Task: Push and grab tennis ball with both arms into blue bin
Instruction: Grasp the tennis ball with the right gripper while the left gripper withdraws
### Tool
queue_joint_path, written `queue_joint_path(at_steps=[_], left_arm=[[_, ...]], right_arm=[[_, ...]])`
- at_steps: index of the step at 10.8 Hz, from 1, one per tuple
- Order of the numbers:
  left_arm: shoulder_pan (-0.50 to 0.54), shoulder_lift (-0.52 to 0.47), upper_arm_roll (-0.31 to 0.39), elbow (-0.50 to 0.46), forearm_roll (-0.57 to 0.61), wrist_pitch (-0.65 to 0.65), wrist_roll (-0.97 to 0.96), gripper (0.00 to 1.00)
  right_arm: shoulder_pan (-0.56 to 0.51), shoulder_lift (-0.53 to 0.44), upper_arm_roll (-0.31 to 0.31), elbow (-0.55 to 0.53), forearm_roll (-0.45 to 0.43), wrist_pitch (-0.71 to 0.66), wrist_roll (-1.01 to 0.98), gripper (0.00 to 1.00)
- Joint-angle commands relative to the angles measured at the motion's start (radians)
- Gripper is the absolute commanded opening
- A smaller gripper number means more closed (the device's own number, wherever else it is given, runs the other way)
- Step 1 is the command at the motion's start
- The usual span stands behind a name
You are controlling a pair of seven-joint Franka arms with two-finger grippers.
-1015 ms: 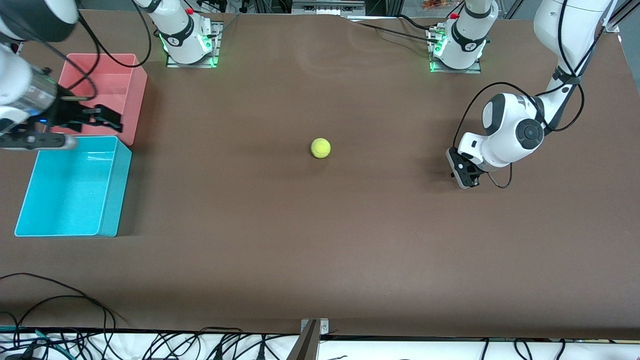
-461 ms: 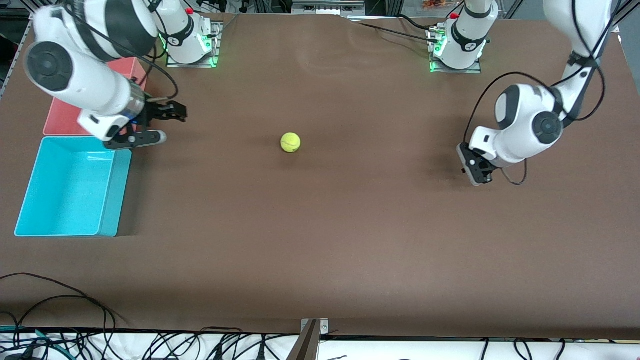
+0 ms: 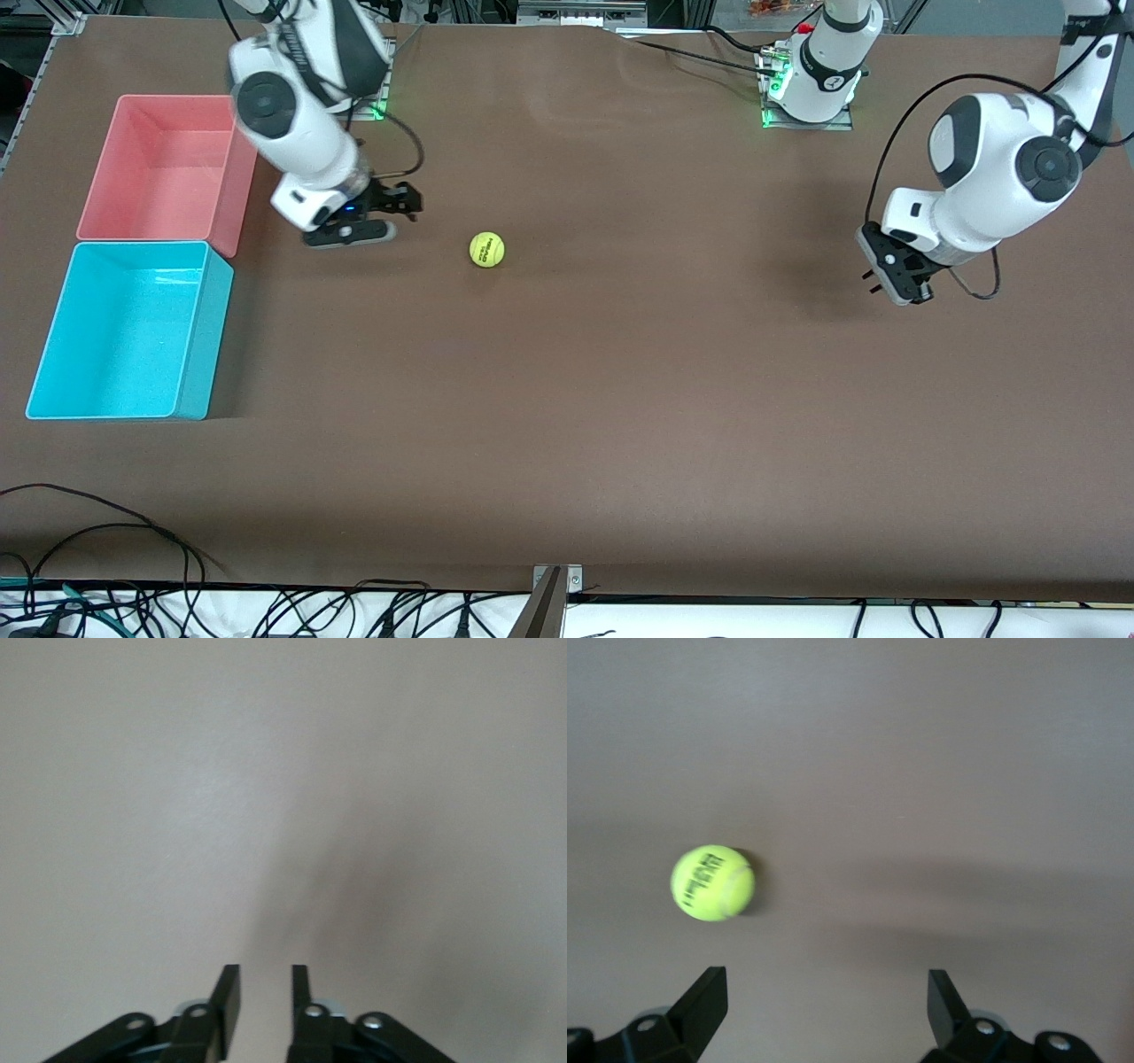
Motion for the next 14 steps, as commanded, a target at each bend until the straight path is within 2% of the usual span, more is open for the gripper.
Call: queue_joint_path(at_steps=[1,3,4,6,8,12,14], left_arm=[[-0.057,-0.074,0.075,0.014,-0.017,-0.074,0.006,1.0],[-0.055,-0.066,0.108,0.009,-0.018,-0.038,-0.015,1.0],[-0.057,-0.063,0.137,0.008,-0.018,0.024,-0.039,1.0],[-0.058,-0.069,0.138,0.008,-0.018,0.076,-0.072,1.0],[-0.057,-0.076,0.138,0.008,-0.018,0.073,-0.072,1.0],[-0.038,-0.134,0.159,0.067,-0.034,0.073,-0.075,1.0],[-0.043,-0.164,0.158,0.093,-0.034,0.053,-0.081,1.0]], right_arm=[[-0.008,0.09,0.053,-0.031,0.013,0.167,0.054,1.0],[0.013,0.14,0.059,-0.04,0.013,0.248,0.054,1.0],[0.047,0.169,0.059,-0.04,0.014,0.277,0.065,1.0],[0.075,0.236,0.059,-0.043,0.013,0.316,0.074,1.0],[0.095,0.293,0.059,-0.051,0.011,0.368,0.074,1.0],[0.101,0.33,0.058,-0.077,0.01,0.454,0.071,1.0],[0.107,0.376,0.058,-0.091,0.01,0.549,0.071,1.0]])
